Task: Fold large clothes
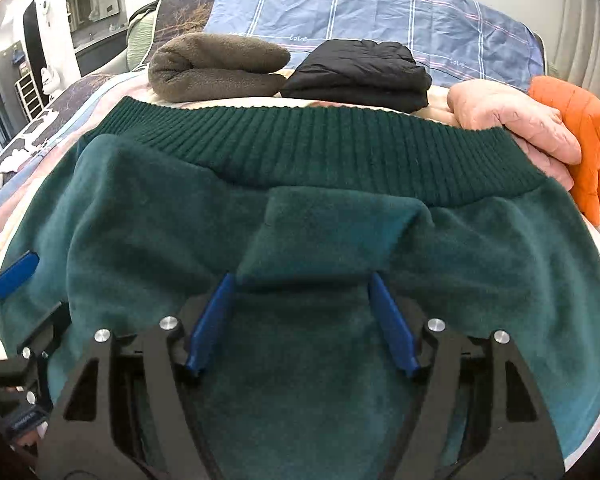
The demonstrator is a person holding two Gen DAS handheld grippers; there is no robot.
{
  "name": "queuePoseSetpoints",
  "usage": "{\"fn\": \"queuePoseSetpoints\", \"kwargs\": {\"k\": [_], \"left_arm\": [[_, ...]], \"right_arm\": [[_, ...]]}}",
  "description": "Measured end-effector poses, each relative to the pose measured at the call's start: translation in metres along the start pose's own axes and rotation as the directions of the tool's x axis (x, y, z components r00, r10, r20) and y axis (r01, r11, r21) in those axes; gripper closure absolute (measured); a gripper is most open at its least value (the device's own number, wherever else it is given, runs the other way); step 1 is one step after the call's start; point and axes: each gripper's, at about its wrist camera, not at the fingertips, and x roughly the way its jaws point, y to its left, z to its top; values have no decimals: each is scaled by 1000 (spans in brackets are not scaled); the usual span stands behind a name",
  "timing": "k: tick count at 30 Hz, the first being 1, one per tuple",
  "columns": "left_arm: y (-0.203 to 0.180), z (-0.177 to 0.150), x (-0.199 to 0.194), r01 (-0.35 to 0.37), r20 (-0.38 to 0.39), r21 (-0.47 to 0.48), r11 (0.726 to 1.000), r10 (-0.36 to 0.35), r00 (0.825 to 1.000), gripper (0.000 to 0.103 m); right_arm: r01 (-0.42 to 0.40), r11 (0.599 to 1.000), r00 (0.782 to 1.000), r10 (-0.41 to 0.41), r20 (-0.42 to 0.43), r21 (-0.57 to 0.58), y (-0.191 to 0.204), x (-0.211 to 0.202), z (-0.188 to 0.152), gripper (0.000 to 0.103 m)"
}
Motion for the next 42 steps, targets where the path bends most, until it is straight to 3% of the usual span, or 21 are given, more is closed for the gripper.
{"fn": "queuePoseSetpoints", "kwargs": {"k": [6, 12, 15, 18, 21, 32, 35, 38, 42], "left_arm": [[2, 1, -1, 5, 3, -2, 1000, -5, 1000, 34], [4, 0, -1, 8, 5, -5, 1000, -8, 1000, 33], [4, 0, -1, 9, 6, -6, 1000, -9, 1000, 33], [3, 0, -1, 9, 5, -4, 1000, -9, 1000, 33], [2, 1, 0, 6, 4, 6, 1000, -6, 1000, 33], [6, 0, 0, 21, 2, 2, 1000, -21, 1000, 32], [10, 5, -5, 34, -3, -9, 999, -34, 999, 32], [18, 17, -18, 100, 5, -42, 994, -100, 995, 33], [30, 46, -22, 186, 40, -110, 976, -182, 982, 46]], "right_arm": [[28, 1000, 999, -28, -45, 2, 1, -8, 19, 32], [112, 993, 992, -110, 67, -24, 7, -30, 44, 32], [129, 992, 990, -130, 53, 9, -2, -13, 58, 32], [54, 998, 995, -51, -91, 33, -15, 43, 54, 27], [11, 998, 994, -4, -112, 62, -25, 53, 58, 26], [59, 998, 996, -57, -69, 15, -14, 44, 54, 27], [20, 999, 998, -18, -68, 27, -20, 29, 57, 28], [-28, 999, 999, 29, -30, 44, -27, 3, 63, 28], [-34, 998, 999, 32, 28, 48, -31, -14, 84, 28]]}}
